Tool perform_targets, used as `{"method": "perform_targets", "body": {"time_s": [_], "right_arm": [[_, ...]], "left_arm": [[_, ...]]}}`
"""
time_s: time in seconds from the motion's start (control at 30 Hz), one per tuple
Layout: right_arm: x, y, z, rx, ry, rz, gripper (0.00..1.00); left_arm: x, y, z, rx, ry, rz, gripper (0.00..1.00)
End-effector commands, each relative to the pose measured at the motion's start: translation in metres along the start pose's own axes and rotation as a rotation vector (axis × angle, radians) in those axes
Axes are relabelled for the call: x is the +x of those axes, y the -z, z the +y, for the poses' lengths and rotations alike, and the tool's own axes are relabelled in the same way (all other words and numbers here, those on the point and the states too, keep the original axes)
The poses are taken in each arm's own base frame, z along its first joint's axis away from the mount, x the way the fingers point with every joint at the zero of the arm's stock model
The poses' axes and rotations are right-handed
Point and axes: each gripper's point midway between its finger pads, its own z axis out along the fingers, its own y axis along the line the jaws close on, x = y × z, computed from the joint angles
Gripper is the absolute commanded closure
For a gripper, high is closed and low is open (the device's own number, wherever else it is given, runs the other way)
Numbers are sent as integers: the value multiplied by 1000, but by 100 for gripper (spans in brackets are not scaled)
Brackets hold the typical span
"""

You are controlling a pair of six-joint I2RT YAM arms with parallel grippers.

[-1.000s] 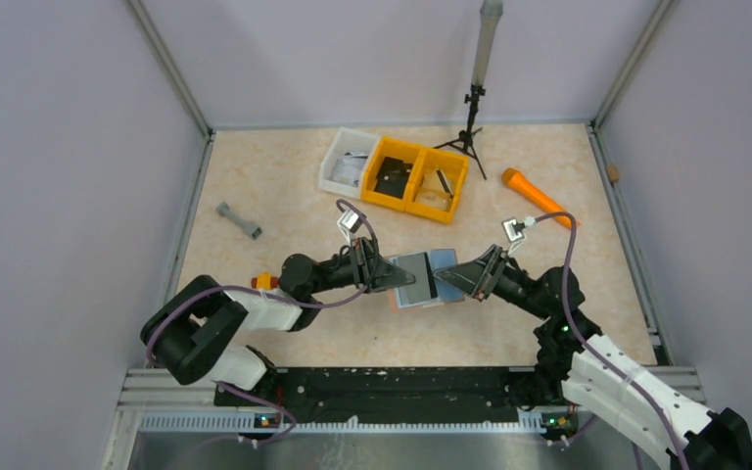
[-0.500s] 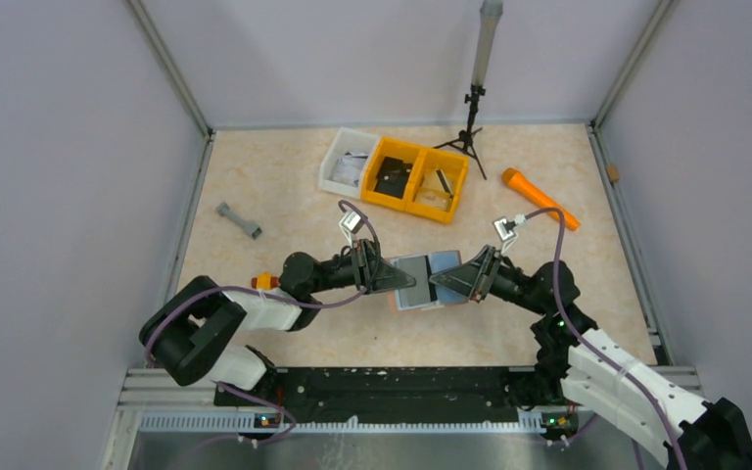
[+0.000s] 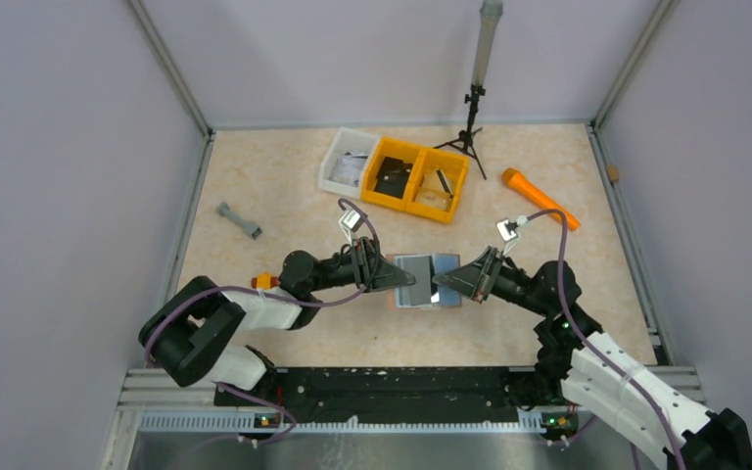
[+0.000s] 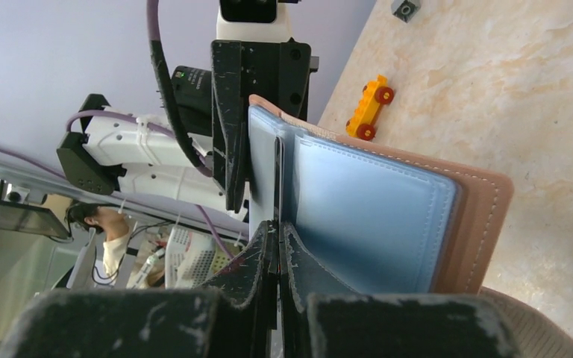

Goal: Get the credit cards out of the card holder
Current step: Remove the credit card from the card holder.

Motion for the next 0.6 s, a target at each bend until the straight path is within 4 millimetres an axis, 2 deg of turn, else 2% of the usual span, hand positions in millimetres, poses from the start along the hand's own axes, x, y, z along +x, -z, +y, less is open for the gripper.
{"method": "perform_targets", "body": {"time_s": [0.0, 0.07, 0.17, 0.2, 0.57], "right_arm": [[-10, 2, 4, 4, 23, -27, 100], [-11, 2, 4, 4, 20, -28, 100], [-11, 3, 2, 10, 17, -31, 100], [-11, 4, 2, 9, 18, -32, 100], [-18, 10, -7, 38, 4, -84, 100]], "left_arm": [[-10, -1, -35, 127, -97, -19, 72], [-10, 0, -36, 133, -97, -20, 78], [-11, 3, -36, 138, -91, -29, 97], [-12, 5, -36, 137, -93, -37, 100], [-19, 19, -36, 122, -107, -85, 100]]}}
